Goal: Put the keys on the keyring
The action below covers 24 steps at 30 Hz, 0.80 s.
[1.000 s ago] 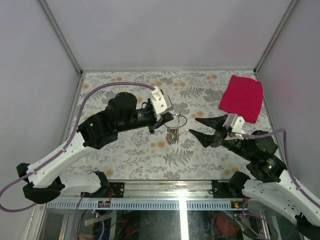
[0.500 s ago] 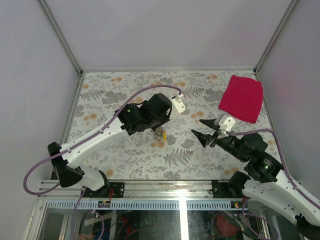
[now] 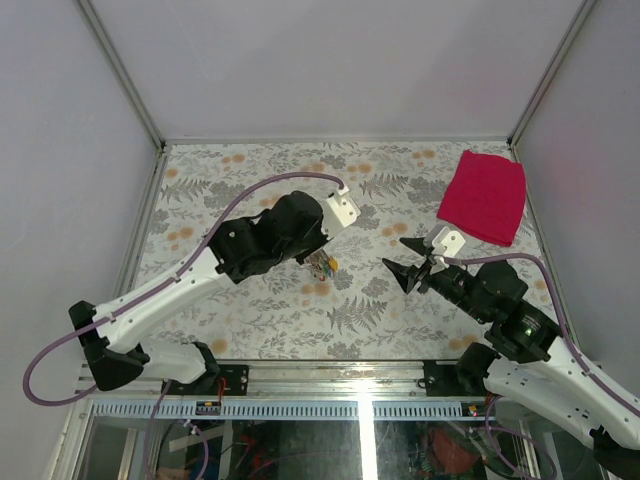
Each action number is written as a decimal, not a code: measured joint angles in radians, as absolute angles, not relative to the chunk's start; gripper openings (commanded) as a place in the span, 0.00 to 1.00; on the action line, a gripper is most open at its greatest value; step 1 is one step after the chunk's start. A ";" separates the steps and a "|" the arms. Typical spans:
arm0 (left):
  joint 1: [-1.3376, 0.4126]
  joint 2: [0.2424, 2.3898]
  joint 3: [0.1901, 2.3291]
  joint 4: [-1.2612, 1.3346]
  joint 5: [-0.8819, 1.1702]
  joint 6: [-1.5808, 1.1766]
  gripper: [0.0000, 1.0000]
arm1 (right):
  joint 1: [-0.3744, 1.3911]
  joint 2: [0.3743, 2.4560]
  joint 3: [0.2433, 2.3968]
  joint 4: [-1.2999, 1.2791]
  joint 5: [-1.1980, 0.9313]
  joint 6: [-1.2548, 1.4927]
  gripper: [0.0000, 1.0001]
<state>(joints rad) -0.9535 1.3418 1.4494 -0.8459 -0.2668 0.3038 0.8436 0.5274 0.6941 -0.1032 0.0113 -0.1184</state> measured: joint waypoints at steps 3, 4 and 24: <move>-0.949 1.294 1.391 -0.791 -0.220 0.299 0.00 | 0.844 0.527 0.694 -0.102 0.018 -0.113 0.69; -0.948 1.286 1.378 -0.778 -0.205 0.296 0.00 | 0.844 0.527 0.694 -0.102 0.020 -0.108 0.73; -0.660 1.450 1.136 -0.409 0.434 0.167 0.00 | 0.844 0.572 0.776 -0.202 0.073 -0.021 0.99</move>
